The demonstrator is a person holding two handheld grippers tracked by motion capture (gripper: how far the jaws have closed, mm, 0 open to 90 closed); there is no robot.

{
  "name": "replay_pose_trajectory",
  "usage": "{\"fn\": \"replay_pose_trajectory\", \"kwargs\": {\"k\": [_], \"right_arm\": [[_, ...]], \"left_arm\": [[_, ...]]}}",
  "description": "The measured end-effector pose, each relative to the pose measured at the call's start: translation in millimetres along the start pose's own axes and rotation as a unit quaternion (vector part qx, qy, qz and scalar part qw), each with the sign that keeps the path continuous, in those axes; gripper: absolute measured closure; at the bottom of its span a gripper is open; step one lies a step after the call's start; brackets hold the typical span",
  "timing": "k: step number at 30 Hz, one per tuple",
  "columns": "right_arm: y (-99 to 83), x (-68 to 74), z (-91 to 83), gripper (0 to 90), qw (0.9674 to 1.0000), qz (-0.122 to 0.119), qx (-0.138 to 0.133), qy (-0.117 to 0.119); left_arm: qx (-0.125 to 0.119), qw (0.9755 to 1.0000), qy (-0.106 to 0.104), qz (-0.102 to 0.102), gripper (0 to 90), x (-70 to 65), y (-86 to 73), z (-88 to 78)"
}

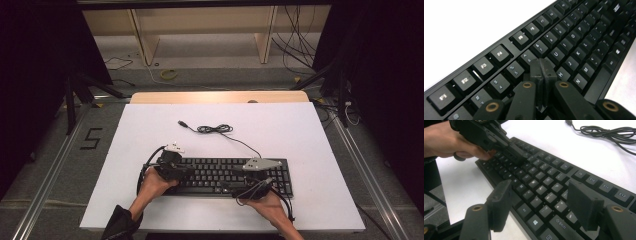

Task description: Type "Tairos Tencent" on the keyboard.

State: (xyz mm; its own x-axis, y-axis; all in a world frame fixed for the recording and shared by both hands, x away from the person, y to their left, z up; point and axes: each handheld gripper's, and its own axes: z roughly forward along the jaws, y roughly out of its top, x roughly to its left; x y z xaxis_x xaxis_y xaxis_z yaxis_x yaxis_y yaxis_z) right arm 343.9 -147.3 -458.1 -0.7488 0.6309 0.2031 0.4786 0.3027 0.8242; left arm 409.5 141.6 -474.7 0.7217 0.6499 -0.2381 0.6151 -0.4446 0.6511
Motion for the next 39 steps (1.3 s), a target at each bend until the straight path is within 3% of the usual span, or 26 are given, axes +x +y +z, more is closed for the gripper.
{"fn": "replay_pose_trajectory", "kwargs": {"k": [10,19,39], "right_arm": [[0.2,-0.7,-1.7,37.4,1.0000,0.001,-0.001,-0.002],[0.7,-1.8,-3.3,37.4,1.0000,0.004,-0.006,-0.004],[0.9,-3.9,-6.1,37.2,0.9999,0.004,-0.010,-0.008]], "left_arm": [[-0.001,1.0000,0.000,0.004,88.6,-4.0,2.7,-2.8],[-0.021,0.9997,-0.009,-0.003,83.8,-7.2,6.0,-12.1],[-0.031,0.9992,-0.025,-0.005,70.5,-8.9,7.3,-20.6]]}}
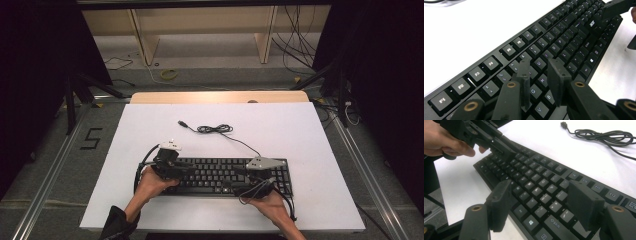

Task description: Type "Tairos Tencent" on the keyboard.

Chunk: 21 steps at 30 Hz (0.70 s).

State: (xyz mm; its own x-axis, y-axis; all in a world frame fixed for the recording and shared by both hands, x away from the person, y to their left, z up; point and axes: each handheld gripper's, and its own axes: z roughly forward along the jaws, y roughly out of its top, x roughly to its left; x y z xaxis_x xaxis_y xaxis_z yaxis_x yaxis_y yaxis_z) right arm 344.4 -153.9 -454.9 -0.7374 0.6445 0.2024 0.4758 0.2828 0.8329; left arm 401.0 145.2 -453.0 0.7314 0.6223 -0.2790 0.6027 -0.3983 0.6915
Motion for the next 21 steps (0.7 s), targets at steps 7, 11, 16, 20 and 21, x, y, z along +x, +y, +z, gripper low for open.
{"fn": "replay_pose_trajectory", "kwargs": {"k": [7,11,16,20,21], "right_arm": [[0.2,-1.9,-2.8,37.1,1.0000,0.001,-0.004,-0.002],[-0.1,-3.0,-4.9,37.1,1.0000,0.003,-0.005,-0.005],[-1.0,-4.3,-6.3,36.6,1.0000,0.004,-0.007,-0.005],[-1.4,-4.8,-7.7,36.2,0.9999,0.005,-0.008,-0.007],[-1.5,-5.1,-8.2,36.1,0.9999,0.005,-0.008,-0.007]], "left_arm": [[-0.007,1.0000,-0.004,-0.002,65.9,-1.0,-0.2,-3.7],[-0.011,0.9999,-0.007,-0.003,63.7,-2.2,-0.7,-6.4],[-0.019,0.9997,-0.014,-0.003,59.0,-3.4,-1.0,-10.1],[-0.029,0.9994,-0.017,-0.009,54.1,-4.8,-1.5,-12.8],[-0.029,0.9994,-0.017,-0.008,52.8,-4.8,-1.7,-13.8]]}}
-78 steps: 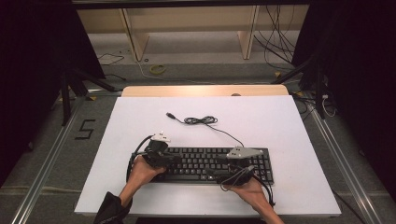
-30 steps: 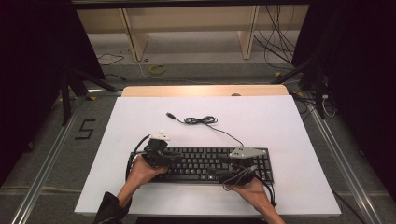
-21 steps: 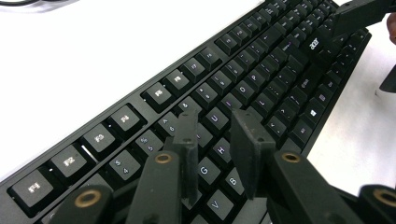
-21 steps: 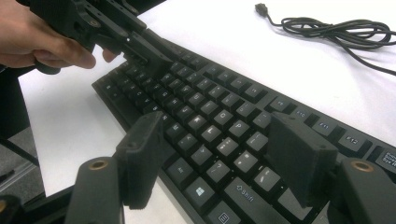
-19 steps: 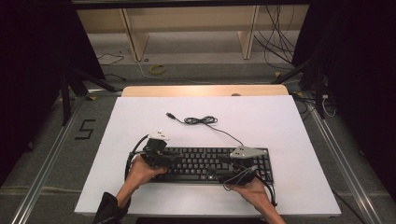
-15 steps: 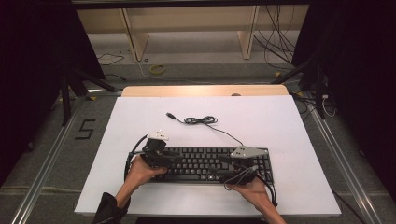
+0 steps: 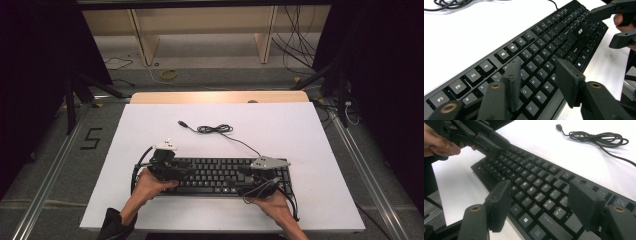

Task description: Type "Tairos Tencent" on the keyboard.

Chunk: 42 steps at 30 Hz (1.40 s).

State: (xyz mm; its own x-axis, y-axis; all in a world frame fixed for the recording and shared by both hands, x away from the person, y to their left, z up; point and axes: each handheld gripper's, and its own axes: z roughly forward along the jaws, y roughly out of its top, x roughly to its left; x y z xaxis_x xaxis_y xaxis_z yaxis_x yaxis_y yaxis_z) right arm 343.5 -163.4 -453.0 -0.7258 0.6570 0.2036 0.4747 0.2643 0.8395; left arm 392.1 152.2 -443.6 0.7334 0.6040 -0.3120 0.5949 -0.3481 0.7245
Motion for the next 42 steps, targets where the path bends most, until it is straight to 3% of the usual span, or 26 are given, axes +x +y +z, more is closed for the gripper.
{"fn": "replay_pose_trajectory", "kwargs": {"k": [8,13,28,42], "right_arm": [[-1.3,-1.8,-6.0,33.8,1.0000,0.000,-0.006,-0.002],[-3.5,-4.0,-11.8,33.5,0.9999,0.003,-0.011,-0.005],[-12.6,-7.8,-29.9,32.7,0.9996,0.004,-0.028,-0.011],[-26.8,-11.4,-49.0,30.8,0.9988,0.006,-0.046,-0.019]], "left_arm": [[-0.017,0.9998,-0.008,-0.001,42.5,-1.6,-4.4,-6.5],[-0.041,0.9991,-0.009,-0.004,36.7,-2.1,-9.8,-13.8],[-0.086,0.9961,-0.020,0.003,31.7,-5.9,-27.2,-28.8],[-0.107,0.9940,-0.022,0.001,28.8,-10.6,-47.2,-36.3]]}}
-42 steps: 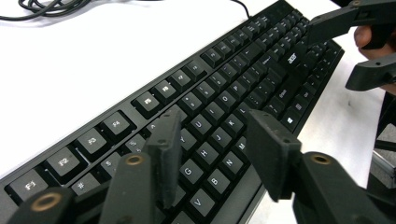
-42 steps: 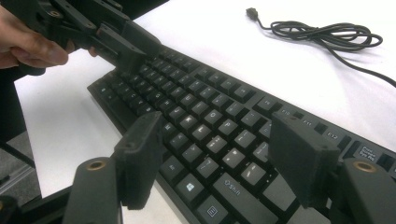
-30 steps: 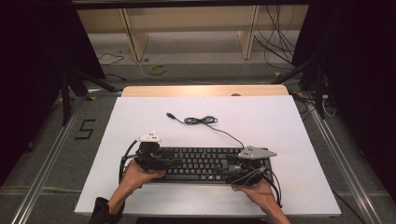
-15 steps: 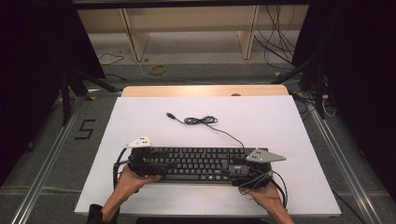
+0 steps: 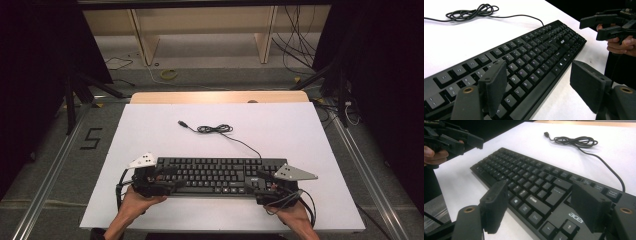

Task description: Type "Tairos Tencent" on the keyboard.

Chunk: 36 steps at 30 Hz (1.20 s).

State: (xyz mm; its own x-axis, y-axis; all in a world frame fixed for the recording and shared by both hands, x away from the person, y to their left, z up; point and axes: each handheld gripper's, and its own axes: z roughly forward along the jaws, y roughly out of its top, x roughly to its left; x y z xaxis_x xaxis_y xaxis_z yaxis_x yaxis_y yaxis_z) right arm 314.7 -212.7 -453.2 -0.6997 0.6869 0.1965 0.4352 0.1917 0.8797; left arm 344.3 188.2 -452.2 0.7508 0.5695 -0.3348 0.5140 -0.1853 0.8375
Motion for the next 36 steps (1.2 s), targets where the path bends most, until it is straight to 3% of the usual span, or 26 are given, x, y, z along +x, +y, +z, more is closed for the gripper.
{"fn": "replay_pose_trajectory", "kwargs": {"k": [13,16,36], "right_arm": [[-12.2,-2.2,-15.3,30.5,0.9999,0.001,-0.009,-0.013],[-14.3,-2.0,-17.8,30.1,0.9998,0.002,-0.010,-0.015],[-16.2,-2.0,-19.0,28.5,0.9998,-0.001,-0.012,-0.018]], "left_arm": [[-0.011,0.9999,-0.001,-0.007,27.2,-4.6,-14.4,-5.4],[-0.011,0.9999,0.000,0.001,26.9,-6.3,-16.2,-6.0],[-0.010,0.9999,0.006,0.002,26.1,-4.9,-17.0,-5.5]]}}
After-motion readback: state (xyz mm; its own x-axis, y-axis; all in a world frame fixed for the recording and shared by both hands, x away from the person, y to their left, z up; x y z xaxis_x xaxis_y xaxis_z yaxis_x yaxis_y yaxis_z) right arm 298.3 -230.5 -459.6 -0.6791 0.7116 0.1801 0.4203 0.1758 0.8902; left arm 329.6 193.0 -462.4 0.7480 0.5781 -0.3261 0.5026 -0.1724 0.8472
